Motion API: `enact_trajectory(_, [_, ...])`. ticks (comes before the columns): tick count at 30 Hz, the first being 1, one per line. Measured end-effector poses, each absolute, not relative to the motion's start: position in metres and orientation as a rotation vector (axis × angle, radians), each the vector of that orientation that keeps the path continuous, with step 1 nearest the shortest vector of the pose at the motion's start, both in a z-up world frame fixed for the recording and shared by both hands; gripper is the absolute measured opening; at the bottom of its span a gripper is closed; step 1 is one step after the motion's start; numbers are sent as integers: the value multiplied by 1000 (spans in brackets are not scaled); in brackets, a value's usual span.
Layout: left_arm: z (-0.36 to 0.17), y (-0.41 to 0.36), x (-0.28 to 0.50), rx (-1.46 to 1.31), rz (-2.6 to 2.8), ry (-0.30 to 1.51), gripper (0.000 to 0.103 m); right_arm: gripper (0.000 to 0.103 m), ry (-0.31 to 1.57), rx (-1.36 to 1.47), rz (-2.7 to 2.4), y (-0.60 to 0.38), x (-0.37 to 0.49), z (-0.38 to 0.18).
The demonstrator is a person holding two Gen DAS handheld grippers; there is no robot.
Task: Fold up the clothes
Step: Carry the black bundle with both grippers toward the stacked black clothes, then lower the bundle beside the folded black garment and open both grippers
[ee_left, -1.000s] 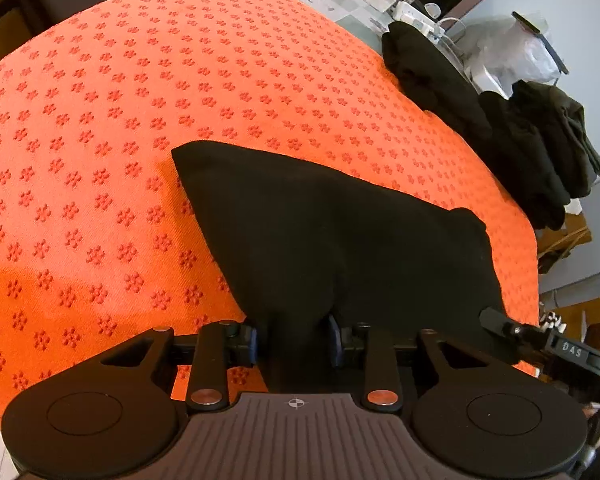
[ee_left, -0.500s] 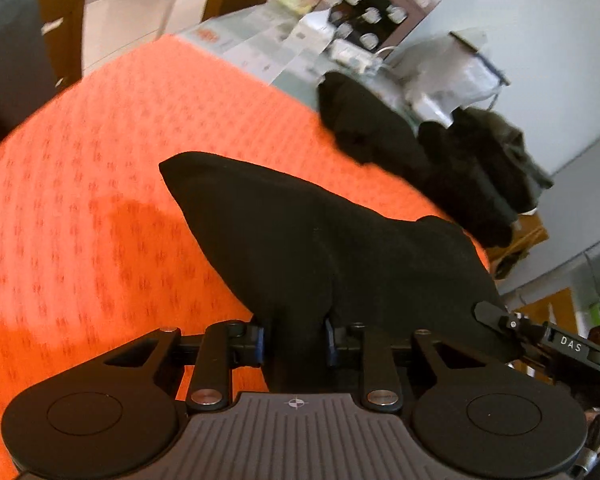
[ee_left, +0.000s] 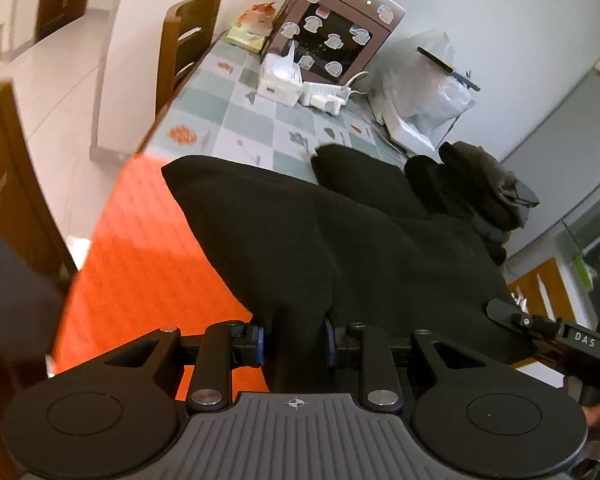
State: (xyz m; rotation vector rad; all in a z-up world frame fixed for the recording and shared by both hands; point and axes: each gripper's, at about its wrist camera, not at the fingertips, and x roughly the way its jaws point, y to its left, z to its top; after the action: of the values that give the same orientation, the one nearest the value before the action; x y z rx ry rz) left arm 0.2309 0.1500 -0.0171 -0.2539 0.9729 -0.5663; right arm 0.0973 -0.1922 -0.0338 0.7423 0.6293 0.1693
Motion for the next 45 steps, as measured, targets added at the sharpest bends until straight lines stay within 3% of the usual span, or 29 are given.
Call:
enact_trajectory(12, [-16,171,397,-238,-612,971,29,23,547,847,54,-144,229,-49])
enact_trajectory(30, [-124,166,561,-247,-555,1013,33,25,631,840,-11,-147,403,-148])
enact_trajectory(32, [-134,168,566,-247,-536,1018,38,29,652,822,-12,-148,409,-156])
enact_trajectory(36, [-136,179,565,-259,-470,980,66,38,679,738,-33,-147,408,-158])
enact_trajectory(38, [-129,186,563,-268,-441,952,70,44,694,697,-54,-148,404,-155])
enact_trajectory(45, [-87,194,533,-244,-430,863,75,45,742,559,-56,-144,385,-126])
